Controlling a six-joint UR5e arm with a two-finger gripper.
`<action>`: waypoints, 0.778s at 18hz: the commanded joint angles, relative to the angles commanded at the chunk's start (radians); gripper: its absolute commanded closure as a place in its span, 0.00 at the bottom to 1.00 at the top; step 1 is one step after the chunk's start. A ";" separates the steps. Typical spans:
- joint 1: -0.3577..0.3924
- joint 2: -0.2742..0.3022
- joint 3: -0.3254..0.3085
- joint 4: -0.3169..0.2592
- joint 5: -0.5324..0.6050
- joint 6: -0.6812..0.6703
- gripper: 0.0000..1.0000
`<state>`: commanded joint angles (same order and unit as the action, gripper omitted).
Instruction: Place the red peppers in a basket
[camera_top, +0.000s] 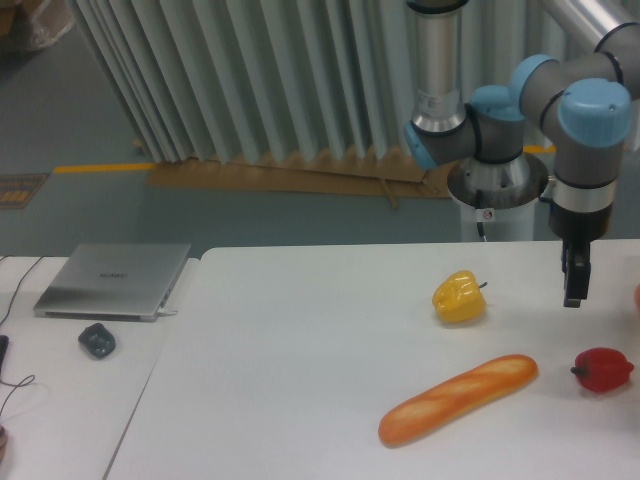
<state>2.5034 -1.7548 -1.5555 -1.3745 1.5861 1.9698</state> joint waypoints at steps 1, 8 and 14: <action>0.000 0.000 0.000 0.000 0.000 0.000 0.00; 0.000 0.001 0.000 0.000 0.002 -0.014 0.00; -0.001 0.001 0.000 0.000 0.003 -0.014 0.00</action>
<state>2.5019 -1.7533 -1.5555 -1.3744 1.5892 1.9558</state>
